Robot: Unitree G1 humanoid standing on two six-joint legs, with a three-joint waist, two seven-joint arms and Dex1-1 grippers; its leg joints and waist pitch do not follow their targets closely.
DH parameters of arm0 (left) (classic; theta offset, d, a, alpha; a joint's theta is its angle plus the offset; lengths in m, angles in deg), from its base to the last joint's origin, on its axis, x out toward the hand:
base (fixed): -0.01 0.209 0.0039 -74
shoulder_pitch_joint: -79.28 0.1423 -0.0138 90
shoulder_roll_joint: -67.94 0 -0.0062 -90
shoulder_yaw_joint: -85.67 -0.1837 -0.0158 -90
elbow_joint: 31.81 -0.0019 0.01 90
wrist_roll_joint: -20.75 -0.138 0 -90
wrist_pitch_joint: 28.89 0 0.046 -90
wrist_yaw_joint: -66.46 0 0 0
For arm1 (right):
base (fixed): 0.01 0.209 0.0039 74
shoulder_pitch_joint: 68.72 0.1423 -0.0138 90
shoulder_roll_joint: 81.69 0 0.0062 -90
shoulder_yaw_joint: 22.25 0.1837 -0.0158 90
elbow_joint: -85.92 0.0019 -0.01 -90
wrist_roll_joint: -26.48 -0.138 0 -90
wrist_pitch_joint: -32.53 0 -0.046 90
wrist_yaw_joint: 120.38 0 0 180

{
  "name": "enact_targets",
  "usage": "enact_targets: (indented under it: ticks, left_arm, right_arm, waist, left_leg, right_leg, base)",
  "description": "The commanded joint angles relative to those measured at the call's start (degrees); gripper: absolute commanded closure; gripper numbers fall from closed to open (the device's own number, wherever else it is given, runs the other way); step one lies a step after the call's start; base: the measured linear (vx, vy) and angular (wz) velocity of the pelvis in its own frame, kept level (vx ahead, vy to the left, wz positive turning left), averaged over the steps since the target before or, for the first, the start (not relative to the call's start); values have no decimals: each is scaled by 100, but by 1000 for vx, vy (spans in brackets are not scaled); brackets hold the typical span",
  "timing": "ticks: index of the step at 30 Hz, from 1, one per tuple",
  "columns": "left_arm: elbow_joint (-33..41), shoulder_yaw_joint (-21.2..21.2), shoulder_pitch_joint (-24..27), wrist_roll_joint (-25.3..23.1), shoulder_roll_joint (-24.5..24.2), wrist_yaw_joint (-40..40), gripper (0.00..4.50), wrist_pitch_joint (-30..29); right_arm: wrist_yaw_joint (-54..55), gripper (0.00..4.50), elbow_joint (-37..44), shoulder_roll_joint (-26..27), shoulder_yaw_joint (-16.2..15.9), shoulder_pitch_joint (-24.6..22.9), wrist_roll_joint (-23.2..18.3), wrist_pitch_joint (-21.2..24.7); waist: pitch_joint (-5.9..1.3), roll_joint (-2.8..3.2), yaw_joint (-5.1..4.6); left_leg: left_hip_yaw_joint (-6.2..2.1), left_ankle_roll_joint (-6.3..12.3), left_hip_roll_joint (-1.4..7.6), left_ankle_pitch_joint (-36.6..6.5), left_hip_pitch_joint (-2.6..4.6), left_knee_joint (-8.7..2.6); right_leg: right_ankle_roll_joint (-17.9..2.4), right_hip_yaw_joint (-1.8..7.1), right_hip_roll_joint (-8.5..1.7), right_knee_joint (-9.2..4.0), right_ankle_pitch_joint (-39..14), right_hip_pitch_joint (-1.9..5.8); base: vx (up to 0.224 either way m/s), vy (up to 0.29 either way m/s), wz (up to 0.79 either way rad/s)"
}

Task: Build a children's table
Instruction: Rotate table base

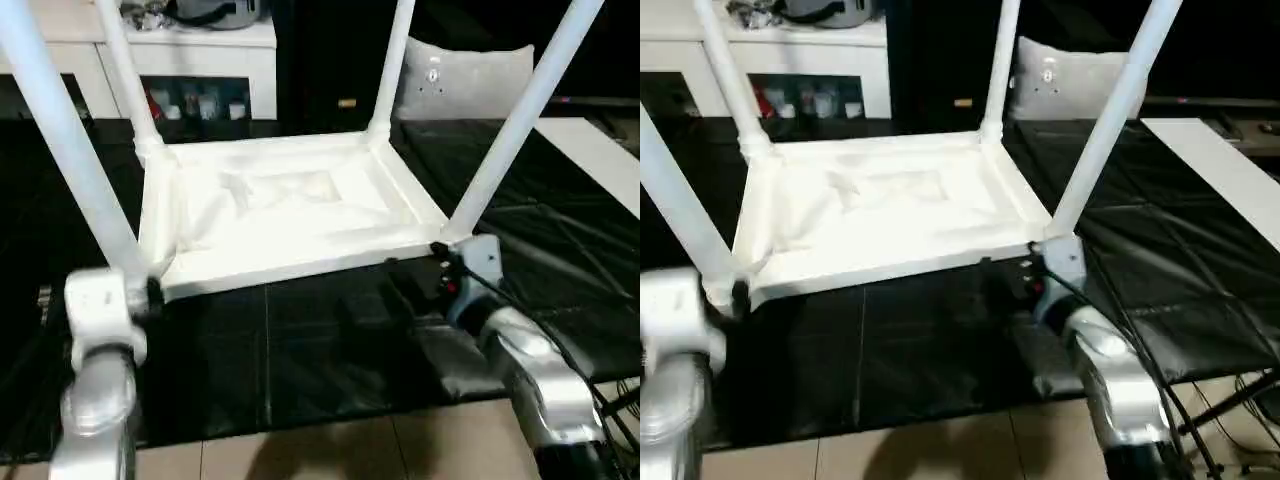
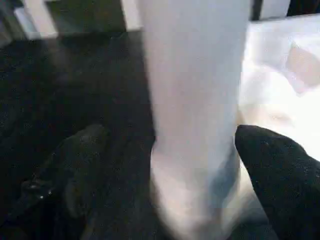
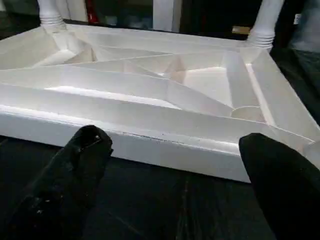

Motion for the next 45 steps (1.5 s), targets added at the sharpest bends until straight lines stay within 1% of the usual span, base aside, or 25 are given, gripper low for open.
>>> enact_targets:
  ticks: [1,4,5,8,10,11,13,15,16,17,19,20,22,23,24,25,26,27,28,32,35,39,40,42,45]
  left_arm:
    - [-333,18,-160,87,-184,-260,4,80]
    - [-710,63,-435,194,-440,-486,4,93]
    - [-820,101,-518,275,-487,-562,4,33]
    - [-1106,170,-727,474,-606,-766,4,57]
    - [-1407,215,-921,732,-693,-1109,4,153]
    - [-1557,60,-964,916,-853,-1720,4,403]
    - [-1526,-70,-921,1044,-942,-2140,4,463]
    - [-1407,-205,-846,1290,-1028,-2656,4,412]
    - [-1279,-371,-749,1467,-1154,-3124,4,376]
    - [-1239,-483,-697,1463,-1249,-3317,4,400]
    - [-1144,-696,-579,1528,-1444,-3782,4,385]
    - [-1144,-696,-579,1528,-1444,-3782,4,385]
    - [-991,-939,-461,1770,-1690,-4466,4,211]
    - [-921,-1046,-424,1883,-1786,-4740,4,123]
    - [-857,-1155,-392,1970,-1875,-5007,4,73]
    - [-795,-1224,-372,2034,-1915,-5148,4,18]
    - [-597,-1386,-331,2259,-1993,-5488,4,-179]
    - [-457,-1483,-325,2424,-1998,-5657,4,-311]
    - [-278,-1675,-377,2583,-1923,-5799,4,-417]
    - [-171,-1961,-502,2619,-1748,-5866,4,-373]
    - [-98,-2315,-731,2658,-1379,-5864,4,-408]
    - [-43,-2526,-911,2779,-1077,-5881,4,-467]
    - [-10,-2605,-1020,2887,-940,-5894,4,-579]
    - [-11,-2654,-1089,2947,-873,-5894,4,-628]
    - [-57,-2806,-1264,3052,-618,-5856,4,-720]
  right_arm:
    - [80,0,-226,-29,-1,102,126,60]
    - [185,0,-463,-42,-31,166,228,308]
    - [236,0,-527,-55,-49,174,287,375]
    - [471,0,-663,-14,24,199,329,613]
    - [548,0,-829,31,106,268,270,738]
    - [507,0,-1081,38,121,389,286,653]
    - [489,0,-1263,38,119,479,317,590]
    - [501,0,-1551,50,144,642,342,509]
    - [504,0,-1821,63,172,799,344,432]
    - [515,0,-1964,61,177,881,363,378]
    - [520,0,-2305,58,192,1079,388,228]
    - [520,0,-2305,58,192,1079,388,228]
    - [475,0,-2816,61,243,1363,384,12]
    - [449,0,-3019,52,250,1465,397,-72]
    - [423,0,-3236,39,253,1571,421,-161]
    - [407,0,-3350,29,253,1624,435,-215]
    - [351,0,-3684,13,280,1778,464,-360]
    - [343,0,-3900,2,303,1873,483,-432]
    - [289,0,-4187,-21,285,2006,541,-572]
    - [222,0,-4501,-14,278,2182,557,-753]
    - [58,0,-4553,63,221,2288,535,-888]
    - [-169,0,-4582,176,127,2351,541,-1052]
    - [-303,0,-4709,253,74,2416,587,-1219]
    - [-385,0,-4817,311,67,2466,612,-1326]
    - [-616,0,-4881,533,-25,2492,638,-1516]
  waist:
    - [-303,123,36]
    - [-335,105,39]
    - [-313,109,45]
    - [-291,115,81]
    - [-289,128,103]
    - [-287,132,102]
    - [-296,142,92]
    - [-302,145,103]
    - [-313,143,110]
    - [-320,153,115]
    - [-316,110,146]
    - [-316,110,146]
    - [-303,117,178]
    - [-289,120,179]
    - [-290,88,187]
    - [-280,98,188]
    - [-263,52,175]
    - [-269,56,182]
    - [-248,56,176]
    - [-243,19,159]
    - [-258,-26,88]
    - [-270,-50,17]
    - [-282,-56,-36]
    - [-286,-62,-46]
    - [-282,-37,-72]
  left_leg:
    - [-20,388,170,-432,-85,-428]
    - [-14,386,133,-201,-124,-406]
    - [11,379,123,-283,-110,-408]
    - [39,301,114,-661,-45,-431]
    - [38,264,111,-738,-36,-433]
    - [33,243,115,-806,-35,-441]
    - [19,199,129,-870,-39,-456]
    - [21,149,145,-844,-28,-450]
    - [29,146,157,-695,-33,-450]
    - [37,137,166,-649,-22,-443]
    - [60,152,177,-529,-13,-447]
    - [60,152,177,-529,-13,-447]
    - [74,128,167,-567,-21,-458]
    - [83,95,172,-636,-7,-462]
    - [97,88,176,-668,8,-465]
    - [88,58,167,-717,-8,-473]
    - [94,38,166,-823,-1,-479]
    - [92,23,171,-855,2,-483]
    - [115,-9,153,-987,33,-468]
    - [112,36,138,-1003,9,-467]
    - [104,90,136,-856,-25,-453]
    - [102,149,132,-685,-69,-438]
    - [117,183,131,-638,-64,-421]
    - [120,213,129,-575,-75,-413]
    - [123,247,141,-564,-65,-408]
  right_leg:
    - [-350,392,-426,-263,-1489,307]
    - [-488,424,-402,-181,-1253,328]
    - [-532,437,-397,-191,-1313,296]
    - [-459,434,-405,-271,-1869,265]
    - [-377,423,-416,-304,-2056,263]
    - [-335,417,-415,-319,-2138,257]
    - [-329,417,-428,-311,-2201,262]
    - [-423,434,-442,-283,-2074,249]
    - [-586,456,-449,-228,-1794,248]
    - [-644,463,-444,-203,-1685,239]
    - [-792,481,-438,-156,-1453,235]
    - [-792,481,-438,-156,-1453,235]
    - [-826,495,-451,-141,-1579,255]
    - [-817,504,-449,-148,-1650,237]
    - [-803,505,-456,-166,-1716,235]
    - [-795,512,-457,-154,-1833,243]
    - [-747,519,-467,-165,-2000,237]
    - [-733,522,-482,-162,-2092,247]
    - [-719,532,-479,-196,-2318,214]
    - [-569,516,-472,-226,-2588,245]
    - [-474,498,-463,-226,-2608,267]
    - [-504,497,-456,-201,-2459,290]
    - [-592,498,-450,-189,-2371,275]
    - [-642,501,-446,-175,-2296,281]
    - [-721,496,-435,-177,-2217,279]
  base:
    - [0,0,0]
    - [0,0,0]
    - [0,0,0]
    - [0,0,0]
    - [0,0,0]
    - [0,0,0]
    - [0,0,0]
    - [0,0,0]
    - [0,0,0]
    - [0,0,0]
    - [0,0,0]
    - [0,0,0]
    - [0,0,0]
    - [0,0,0]
    - [0,0,0]
    - [0,0,0]
    - [0,0,0]
    - [0,0,0]
    - [0,0,0]
    - [0,0,0]
    - [0,0,0]
    - [0,0,0]
    - [0,0,0]
    - [0,0,0]
    - [0,0,0]
